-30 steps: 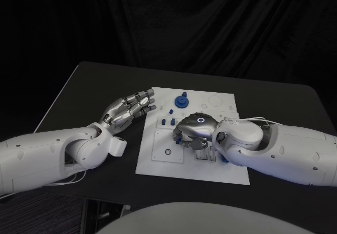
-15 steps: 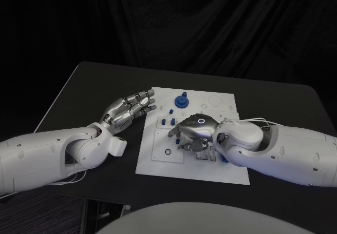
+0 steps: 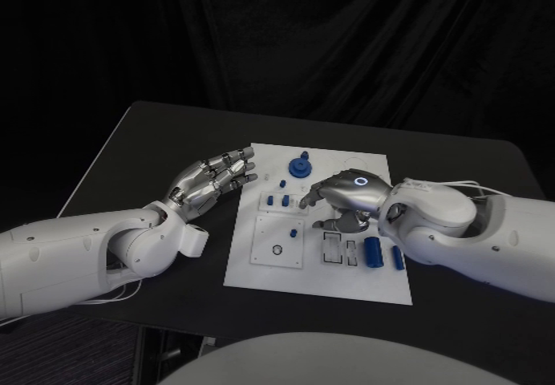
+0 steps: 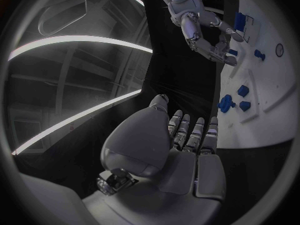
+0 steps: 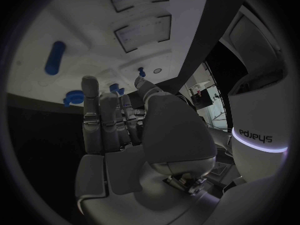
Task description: Assemble the parts on the task board
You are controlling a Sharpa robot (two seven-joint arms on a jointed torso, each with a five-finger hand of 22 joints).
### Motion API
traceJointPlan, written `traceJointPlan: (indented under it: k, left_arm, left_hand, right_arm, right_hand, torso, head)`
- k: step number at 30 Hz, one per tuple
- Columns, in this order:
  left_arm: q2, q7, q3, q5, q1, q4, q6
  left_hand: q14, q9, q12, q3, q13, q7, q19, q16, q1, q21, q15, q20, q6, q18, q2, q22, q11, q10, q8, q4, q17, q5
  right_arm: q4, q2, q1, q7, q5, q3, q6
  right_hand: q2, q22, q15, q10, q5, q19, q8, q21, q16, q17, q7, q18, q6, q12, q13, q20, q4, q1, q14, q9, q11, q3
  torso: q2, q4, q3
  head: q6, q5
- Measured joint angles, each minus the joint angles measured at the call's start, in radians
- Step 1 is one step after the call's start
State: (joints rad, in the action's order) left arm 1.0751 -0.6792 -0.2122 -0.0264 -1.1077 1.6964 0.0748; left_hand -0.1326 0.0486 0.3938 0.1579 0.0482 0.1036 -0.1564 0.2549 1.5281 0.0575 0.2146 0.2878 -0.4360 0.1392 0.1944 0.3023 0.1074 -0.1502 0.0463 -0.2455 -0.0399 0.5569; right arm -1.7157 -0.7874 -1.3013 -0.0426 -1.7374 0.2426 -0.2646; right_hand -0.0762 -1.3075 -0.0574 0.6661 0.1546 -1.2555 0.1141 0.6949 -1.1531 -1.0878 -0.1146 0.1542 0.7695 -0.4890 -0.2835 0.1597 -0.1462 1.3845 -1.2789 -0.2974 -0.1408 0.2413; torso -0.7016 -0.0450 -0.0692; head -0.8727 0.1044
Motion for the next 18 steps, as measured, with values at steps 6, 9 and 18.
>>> traceJointPlan:
  k: [6, 9, 18]
  left_arm:
    - [0.003, 0.000, 0.000, 0.002, 0.000, 0.004, 0.000]
    - [0.003, 0.000, 0.000, 0.004, 0.000, 0.003, 0.001]
    - [-0.007, 0.000, 0.000, 0.007, 0.000, -0.004, 0.000]
  left_hand:
    - [0.000, 0.001, 0.000, 0.000, 0.000, 0.004, 0.000, 0.000, 0.000, 0.004, 0.000, 0.000, -0.004, 0.000, 0.000, 0.001, 0.000, 0.000, 0.000, 0.000, -0.001, 0.000]
    - [0.000, 0.001, 0.000, 0.000, 0.000, 0.004, 0.000, 0.000, 0.000, 0.004, 0.000, 0.000, -0.004, 0.000, 0.000, 0.001, 0.000, 0.000, 0.000, 0.000, -0.001, 0.005]
    - [0.000, 0.001, 0.000, 0.000, 0.000, 0.004, 0.000, 0.000, 0.000, 0.004, 0.000, 0.000, -0.004, 0.000, 0.000, 0.001, 0.000, 0.000, 0.000, 0.000, -0.001, 0.005]
  right_arm:
    - [-0.048, -0.123, -0.050, -0.026, 0.020, 0.000, 0.012]
    - [-0.058, -0.176, -0.061, -0.044, 0.029, 0.002, 0.023]
    - [-0.033, -0.244, -0.069, -0.084, 0.065, 0.005, 0.071]
  right_hand:
    - [0.008, 0.000, 0.013, -0.043, 0.000, -0.067, -0.018, 0.150, -0.077, -0.071, 0.004, -0.023, 0.006, 0.091, 0.066, -0.012, -0.014, -0.008, -0.058, 0.033, -0.008, -0.026]
    - [0.008, 0.000, 0.018, -0.057, -0.008, -0.074, -0.043, 0.166, -0.080, -0.070, 0.028, -0.023, -0.008, 0.142, 0.111, -0.019, -0.022, -0.008, -0.063, 0.062, -0.004, -0.043]
    - [0.008, 0.000, 0.010, 0.001, -0.031, -0.100, -0.045, 0.222, -0.099, -0.089, 0.012, -0.034, -0.017, 0.159, 0.148, -0.014, -0.039, -0.008, -0.087, 0.095, -0.009, -0.059]
  torso:
    - [0.000, 0.0001, 0.0005]
    - [0.000, -0.0005, 0.0003]
    - [-0.004, -0.0040, -0.0018]
  head:
    - [0.000, -0.006]
    - [0.000, -0.009]
    - [0.000, -0.022]
